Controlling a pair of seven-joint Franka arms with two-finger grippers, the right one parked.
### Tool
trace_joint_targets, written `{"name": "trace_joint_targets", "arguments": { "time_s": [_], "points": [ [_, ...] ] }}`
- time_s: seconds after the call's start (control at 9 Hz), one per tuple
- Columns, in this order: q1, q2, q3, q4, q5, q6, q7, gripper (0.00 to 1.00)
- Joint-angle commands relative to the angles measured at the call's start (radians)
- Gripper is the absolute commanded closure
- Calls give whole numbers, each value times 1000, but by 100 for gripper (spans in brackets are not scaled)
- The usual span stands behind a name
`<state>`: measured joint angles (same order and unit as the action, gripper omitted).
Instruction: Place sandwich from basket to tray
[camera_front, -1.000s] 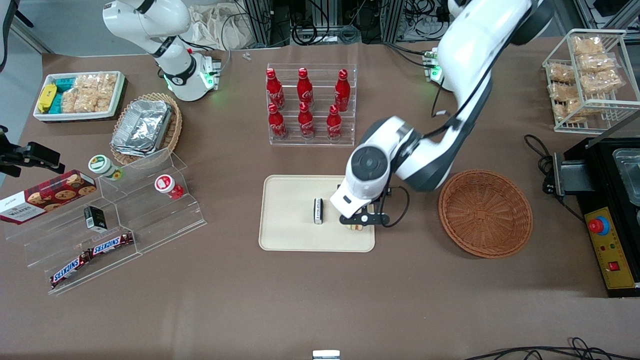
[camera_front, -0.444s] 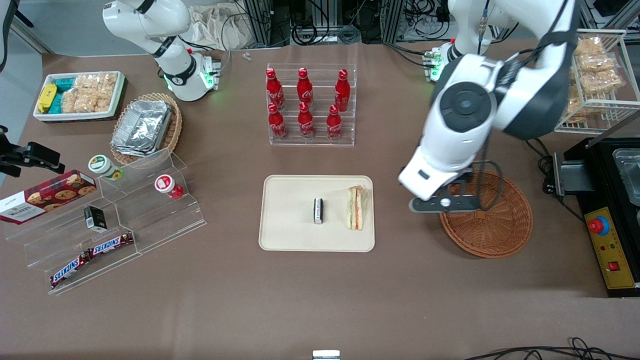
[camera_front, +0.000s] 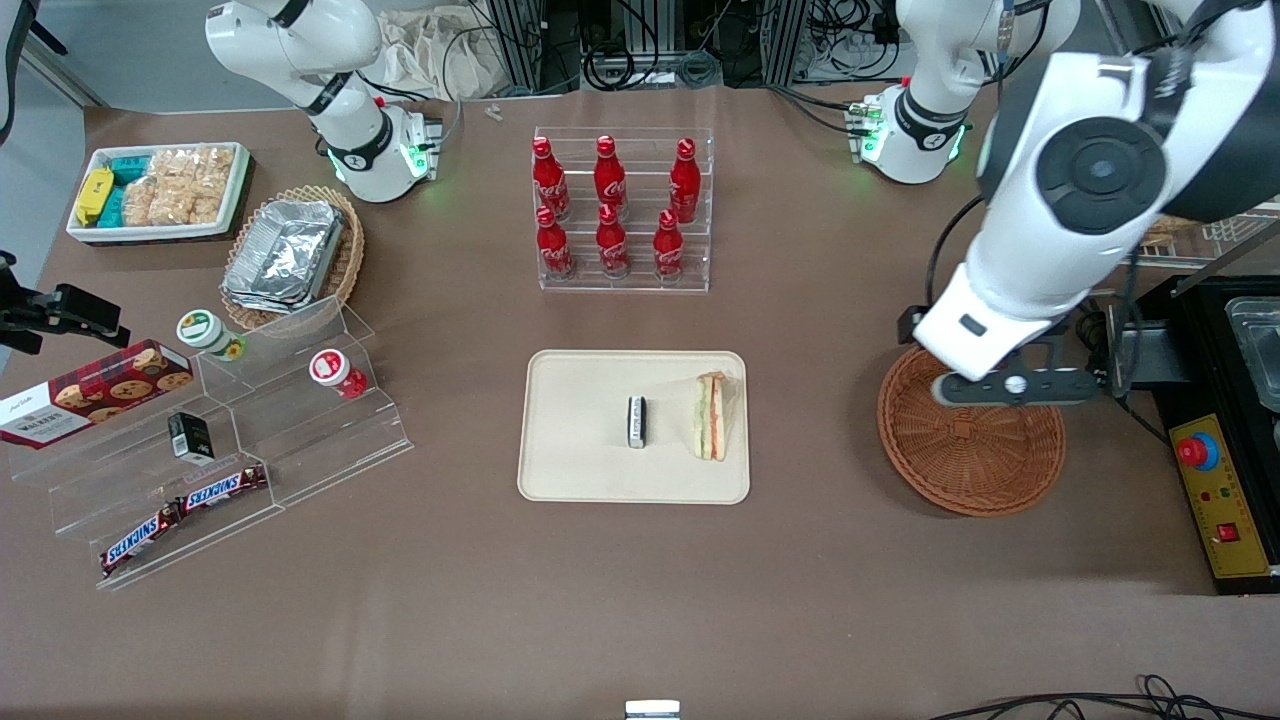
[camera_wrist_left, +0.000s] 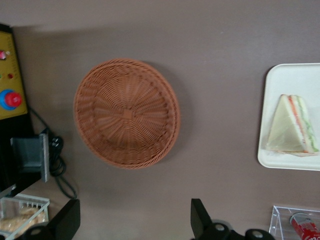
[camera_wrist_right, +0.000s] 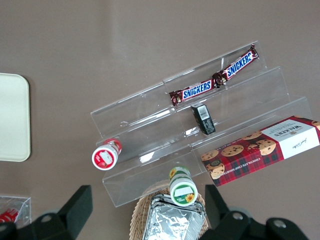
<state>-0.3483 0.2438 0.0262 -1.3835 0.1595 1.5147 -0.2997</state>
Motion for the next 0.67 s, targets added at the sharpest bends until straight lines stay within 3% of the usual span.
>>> {"name": "trace_joint_targets", "arguments": {
  "time_s": [0.0, 0.22, 0.33, 0.56],
  "points": [
    [-5, -60, 104, -26, -26, -13, 147, 0],
    [-6, -72, 234, -20, -105, -31, 413, 0],
    [-8, -66, 277, -19, -144, -31, 466, 0],
    [-8, -54, 278, -19, -147, -30, 458, 0]
  ]
}}
